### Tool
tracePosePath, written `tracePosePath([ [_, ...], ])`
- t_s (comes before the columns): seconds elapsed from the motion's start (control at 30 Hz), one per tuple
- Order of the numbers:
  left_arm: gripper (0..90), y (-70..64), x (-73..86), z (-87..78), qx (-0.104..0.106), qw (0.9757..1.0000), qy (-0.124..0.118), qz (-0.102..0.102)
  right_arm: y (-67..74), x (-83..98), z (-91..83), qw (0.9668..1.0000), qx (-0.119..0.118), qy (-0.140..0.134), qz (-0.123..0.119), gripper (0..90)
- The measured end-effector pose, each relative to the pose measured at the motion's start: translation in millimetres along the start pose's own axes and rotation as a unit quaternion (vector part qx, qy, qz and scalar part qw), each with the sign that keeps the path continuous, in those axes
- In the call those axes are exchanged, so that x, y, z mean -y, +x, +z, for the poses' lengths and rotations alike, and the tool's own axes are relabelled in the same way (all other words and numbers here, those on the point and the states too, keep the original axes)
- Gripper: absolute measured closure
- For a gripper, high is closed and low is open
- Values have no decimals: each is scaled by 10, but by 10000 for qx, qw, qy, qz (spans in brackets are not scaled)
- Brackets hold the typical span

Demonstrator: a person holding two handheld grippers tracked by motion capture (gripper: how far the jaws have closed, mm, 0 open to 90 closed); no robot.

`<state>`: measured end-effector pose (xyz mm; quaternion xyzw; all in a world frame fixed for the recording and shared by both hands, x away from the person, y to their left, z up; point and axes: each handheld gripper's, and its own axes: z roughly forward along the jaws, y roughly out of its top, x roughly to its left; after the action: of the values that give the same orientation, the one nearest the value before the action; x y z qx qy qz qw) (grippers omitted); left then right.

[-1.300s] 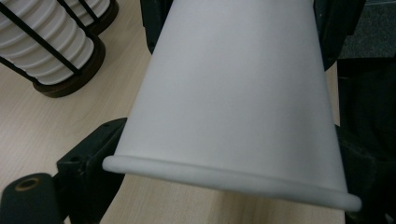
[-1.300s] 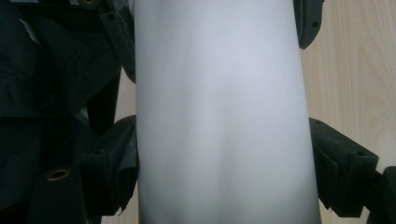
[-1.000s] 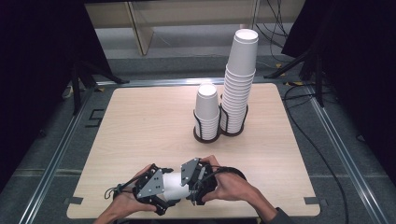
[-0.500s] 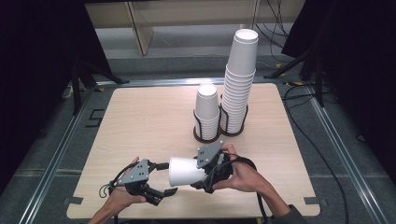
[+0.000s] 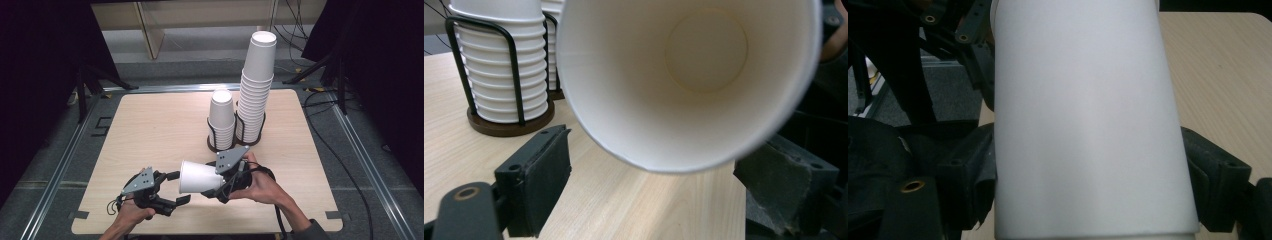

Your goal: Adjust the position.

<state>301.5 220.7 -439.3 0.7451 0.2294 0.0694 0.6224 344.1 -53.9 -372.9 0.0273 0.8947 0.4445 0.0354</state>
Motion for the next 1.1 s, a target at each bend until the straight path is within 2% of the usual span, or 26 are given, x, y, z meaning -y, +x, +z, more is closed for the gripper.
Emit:
tracePosePath([
  [0.03, 136, 3, 4, 9, 77, 9999, -102, -19, 3, -2, 3, 10000, 5, -26, -43, 210],
  [0.1, 122, -11, -8, -7, 91, 9999, -90, -34, 7, -4, 12, 10000, -55, -79, -18, 210],
  [0.17, 103, -25, -16, 3, 177, 9994, -267, -94, 7, -2, 20, 9998, -137, -174, 3, 210],
  [0.23, 59, -36, -23, 3, 197, 9990, -357, -161, 7, 3, 28, 9994, -235, -253, 35, 210],
  [0.33, 0, -30, -24, 1, 192, 9989, -401, -131, 10, 8, 49, 9988, -342, -337, 70, 210],
  [0.37, 0, -27, -19, 20, 307, 9980, -525, -156, 11, 10, 60, 9988, -347, -347, 76, 210],
  [0.43, 0, -40, -25, 3, 215, 9989, -418, -91, 10, 18, 79, 9983, -422, -374, 119, 210],
  [0.5, 0, -49, -25, 11, 243, 9987, -442, -76, 19, 28, 85, 9976, -505, -391, 277, 210],
  [0.53, 0, -58, -23, 17, 248, 9986, -457, -80, 6, 28, 95, 9974, -525, -466, 172, 210],
  [0.7, 0, -79, -12, 58, 334, 9979, -558, -52, 8, 40, 127, 9961, -656, -541, 236, 210],
  [0.73, 1, -94, -20, 50, 292, 9982, -516, -117, 7, 41, 133, 9959, -669, -562, 248, 210],
  [0.8, 3, -94, -35, 46, 319, 9974, -608, -209, 6, 53, 161, 9961, -681, -523, 213, 210],
  [0.93, 0, -76, -34, 27, 358, 9969, -676, -189, 9, 67, 200, 9953, -759, -556, 244, 210],
  [1.07, 4, -72, -45, 16, 420, 9954, -785, -360, 16, 72, 221, 9951, -786, -543, 245, 210],
  [1.1, 16, -67, -47, 11, 429, 9955, -781, -328, 13, 76, 226, 9950, -787, -563, 235, 210],
])
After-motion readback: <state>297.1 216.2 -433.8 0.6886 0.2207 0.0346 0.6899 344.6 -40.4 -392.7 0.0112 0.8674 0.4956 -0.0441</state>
